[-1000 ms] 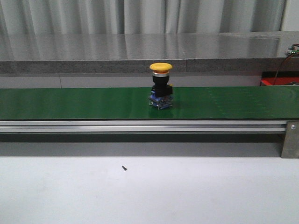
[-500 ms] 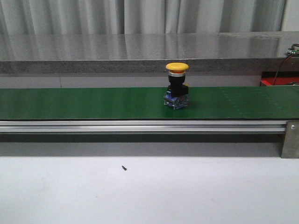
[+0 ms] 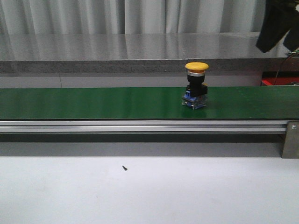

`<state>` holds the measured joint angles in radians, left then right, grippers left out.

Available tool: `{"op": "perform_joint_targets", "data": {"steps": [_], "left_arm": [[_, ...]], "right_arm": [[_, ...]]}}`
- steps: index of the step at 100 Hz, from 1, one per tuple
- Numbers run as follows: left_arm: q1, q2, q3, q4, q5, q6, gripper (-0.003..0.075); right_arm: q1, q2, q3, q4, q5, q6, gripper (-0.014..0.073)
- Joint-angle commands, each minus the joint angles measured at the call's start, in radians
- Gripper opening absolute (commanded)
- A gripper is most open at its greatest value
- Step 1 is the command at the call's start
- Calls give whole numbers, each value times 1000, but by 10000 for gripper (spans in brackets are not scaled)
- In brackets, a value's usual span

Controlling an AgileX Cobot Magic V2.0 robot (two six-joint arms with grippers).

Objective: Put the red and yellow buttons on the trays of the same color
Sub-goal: 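Lower the right gripper onto the second yellow button and grasp it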

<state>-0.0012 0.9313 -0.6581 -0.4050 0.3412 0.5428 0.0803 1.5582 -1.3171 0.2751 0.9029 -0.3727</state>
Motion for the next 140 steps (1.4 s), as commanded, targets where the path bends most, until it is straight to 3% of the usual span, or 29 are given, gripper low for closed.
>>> {"op": "perform_joint_targets", "data": {"steps": [1, 25, 71, 105, 115, 132, 140], "left_arm": [[-7, -6, -28, -20, -71, -1, 598], [-7, -6, -28, -20, -71, -1, 598], [-7, -6, -28, -20, -71, -1, 598], [-7, -6, -28, -20, -71, -1, 598], [-7, -6, -28, -20, -71, -1, 598], [-7, -6, -28, -20, -71, -1, 598], [-7, -6, -28, -20, -71, -1, 598]], "right_arm": [[50, -46, -30, 2, -17, -20, 496], [130, -45, -30, -17, -22, -20, 645], [136, 63, -30, -17, -84, -24, 646], [132, 111, -30, -19, -214, -59, 640], [132, 111, -30, -19, -208, -53, 556], [130, 111, -30, -26, -135, -1, 328], [124, 111, -30, -32, -89, 20, 293]]}}
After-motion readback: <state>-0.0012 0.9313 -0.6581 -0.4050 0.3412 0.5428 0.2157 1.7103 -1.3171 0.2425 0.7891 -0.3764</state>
